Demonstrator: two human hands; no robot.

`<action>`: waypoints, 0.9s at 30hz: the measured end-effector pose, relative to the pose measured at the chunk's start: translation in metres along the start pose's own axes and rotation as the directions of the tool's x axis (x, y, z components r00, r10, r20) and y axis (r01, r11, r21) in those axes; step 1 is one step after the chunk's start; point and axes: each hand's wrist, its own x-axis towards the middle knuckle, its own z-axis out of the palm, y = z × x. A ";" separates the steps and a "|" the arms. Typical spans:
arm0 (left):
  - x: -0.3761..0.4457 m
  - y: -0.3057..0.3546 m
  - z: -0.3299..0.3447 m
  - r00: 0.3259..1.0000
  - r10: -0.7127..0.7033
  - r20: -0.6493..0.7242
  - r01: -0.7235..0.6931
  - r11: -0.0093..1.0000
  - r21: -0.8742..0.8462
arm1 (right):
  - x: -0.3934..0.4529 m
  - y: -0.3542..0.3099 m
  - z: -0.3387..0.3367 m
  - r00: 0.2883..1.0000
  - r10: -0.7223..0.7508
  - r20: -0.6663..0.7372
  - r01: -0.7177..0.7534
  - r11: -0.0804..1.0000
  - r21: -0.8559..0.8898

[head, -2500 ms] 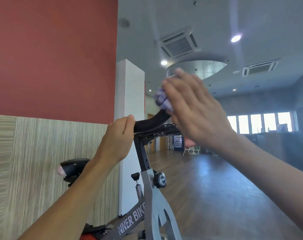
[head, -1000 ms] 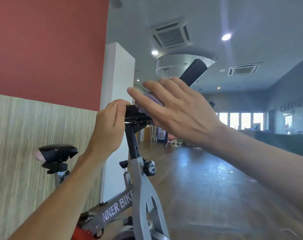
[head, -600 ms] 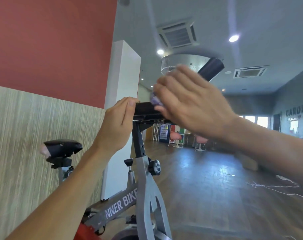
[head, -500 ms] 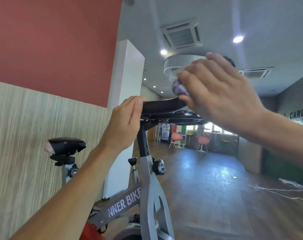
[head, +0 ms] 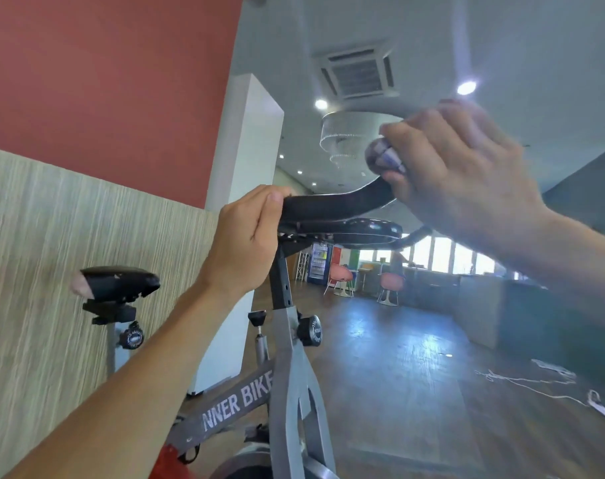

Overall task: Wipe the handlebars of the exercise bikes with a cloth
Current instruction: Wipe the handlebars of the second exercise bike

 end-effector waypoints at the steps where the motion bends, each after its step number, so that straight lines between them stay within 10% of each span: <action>1: 0.000 0.000 0.001 1.000 -0.004 -0.003 0.004 1.000 -0.012 | 0.001 0.004 0.002 0.999 0.030 -0.021 -0.030 1.000 -0.005; 27: -0.004 -0.016 0.004 0.999 0.034 -0.031 -0.038 0.992 -0.124 | 0.013 -0.061 0.000 0.957 -0.067 0.284 0.018 0.985 0.169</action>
